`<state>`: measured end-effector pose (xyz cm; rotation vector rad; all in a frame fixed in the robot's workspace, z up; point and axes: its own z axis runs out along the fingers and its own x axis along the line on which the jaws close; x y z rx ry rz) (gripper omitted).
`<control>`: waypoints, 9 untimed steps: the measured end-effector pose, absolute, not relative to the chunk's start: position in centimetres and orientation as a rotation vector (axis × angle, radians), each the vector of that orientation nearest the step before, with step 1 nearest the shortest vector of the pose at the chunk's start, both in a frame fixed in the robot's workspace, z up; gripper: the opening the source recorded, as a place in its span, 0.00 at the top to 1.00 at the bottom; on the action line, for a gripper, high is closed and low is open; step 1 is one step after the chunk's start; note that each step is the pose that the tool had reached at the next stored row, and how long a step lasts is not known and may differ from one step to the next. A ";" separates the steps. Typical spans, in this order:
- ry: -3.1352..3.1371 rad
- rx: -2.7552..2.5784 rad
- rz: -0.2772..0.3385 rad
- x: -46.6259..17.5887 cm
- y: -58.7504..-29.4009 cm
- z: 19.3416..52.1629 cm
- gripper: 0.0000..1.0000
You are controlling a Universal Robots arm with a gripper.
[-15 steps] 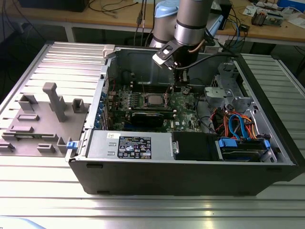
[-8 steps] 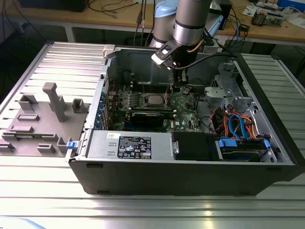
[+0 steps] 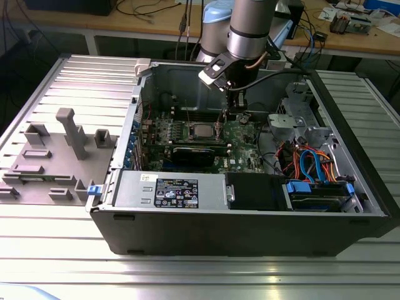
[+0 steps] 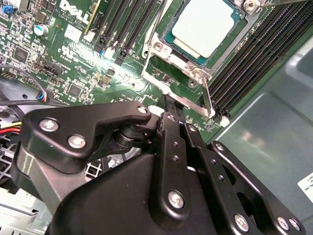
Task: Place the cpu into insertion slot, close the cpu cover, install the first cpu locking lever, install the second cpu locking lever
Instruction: 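Close the cpu cover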
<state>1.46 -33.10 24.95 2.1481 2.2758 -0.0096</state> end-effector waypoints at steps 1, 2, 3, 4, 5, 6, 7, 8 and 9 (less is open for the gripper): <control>2.276 2.148 -0.010 1.5 -33.1 24.9 0.89; 2.276 2.148 -0.010 1.5 -33.1 24.9 0.89; 2.276 2.148 -0.010 1.4 -33.1 25.0 0.89; 2.276 2.148 -0.009 1.3 -33.1 24.9 0.89; 2.276 2.148 -0.010 1.1 -33.1 24.9 0.89; 2.276 2.148 -0.010 1.0 -33.1 24.9 0.89; 2.276 2.148 -0.010 0.9 -33.1 24.9 0.89; 2.276 2.148 -0.010 0.8 -33.1 24.9 0.89; 2.276 2.148 -0.010 0.7 -33.1 24.9 0.89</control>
